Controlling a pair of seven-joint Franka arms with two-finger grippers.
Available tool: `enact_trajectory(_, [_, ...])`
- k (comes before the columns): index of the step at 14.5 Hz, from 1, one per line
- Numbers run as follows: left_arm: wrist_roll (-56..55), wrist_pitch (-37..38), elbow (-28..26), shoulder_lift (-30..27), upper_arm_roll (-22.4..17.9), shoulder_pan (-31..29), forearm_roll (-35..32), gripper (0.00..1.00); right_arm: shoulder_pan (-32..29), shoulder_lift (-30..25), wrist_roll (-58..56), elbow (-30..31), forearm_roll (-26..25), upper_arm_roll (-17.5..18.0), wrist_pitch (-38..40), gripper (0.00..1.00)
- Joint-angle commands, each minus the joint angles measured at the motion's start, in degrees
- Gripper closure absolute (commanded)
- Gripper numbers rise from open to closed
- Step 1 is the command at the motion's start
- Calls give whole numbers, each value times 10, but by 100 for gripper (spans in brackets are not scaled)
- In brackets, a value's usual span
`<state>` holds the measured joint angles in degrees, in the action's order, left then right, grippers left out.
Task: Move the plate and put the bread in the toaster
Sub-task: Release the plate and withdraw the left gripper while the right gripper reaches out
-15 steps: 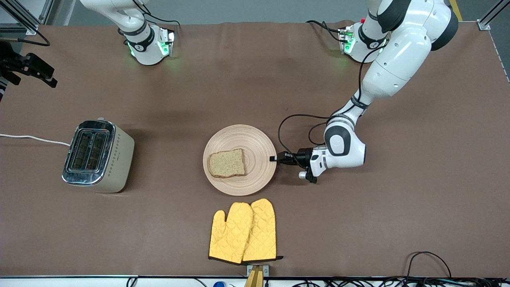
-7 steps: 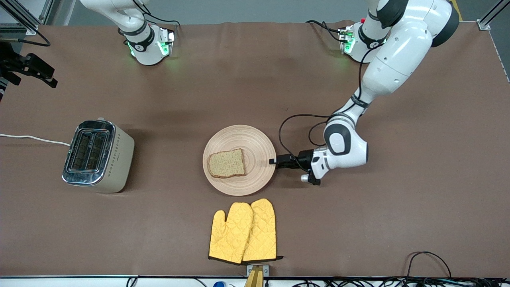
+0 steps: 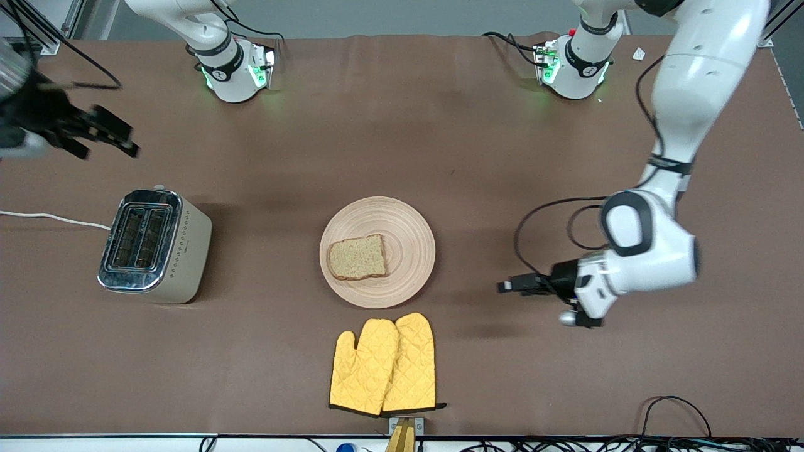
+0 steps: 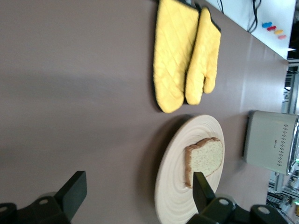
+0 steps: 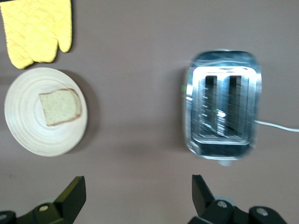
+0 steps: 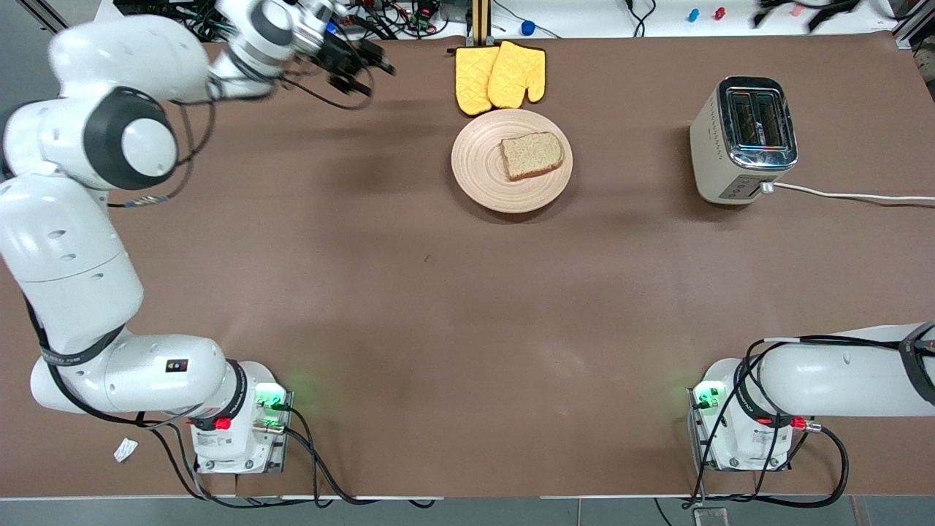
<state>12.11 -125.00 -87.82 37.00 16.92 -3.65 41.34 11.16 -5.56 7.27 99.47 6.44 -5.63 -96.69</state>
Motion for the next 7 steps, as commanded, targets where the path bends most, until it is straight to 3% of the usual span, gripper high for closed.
enact_trajectory(1, [-21,50,8,-30,-1,-45,-28,0,66,77,44,1,20,-2,-73,0])
enact_trajectory(3, [-36,84,18,-54,-7,-75,-50,0,117,146,104,0,26,-2,-133,0])
enact_trajectory(5, [-43,121,63,-58,-6,-96,-154,0,152,217,131,-12,30,-3,-173,0])
enact_trajectory(7, [-61,176,96,-81,-6,-108,-202,0,156,271,160,-24,37,-2,-200,0])
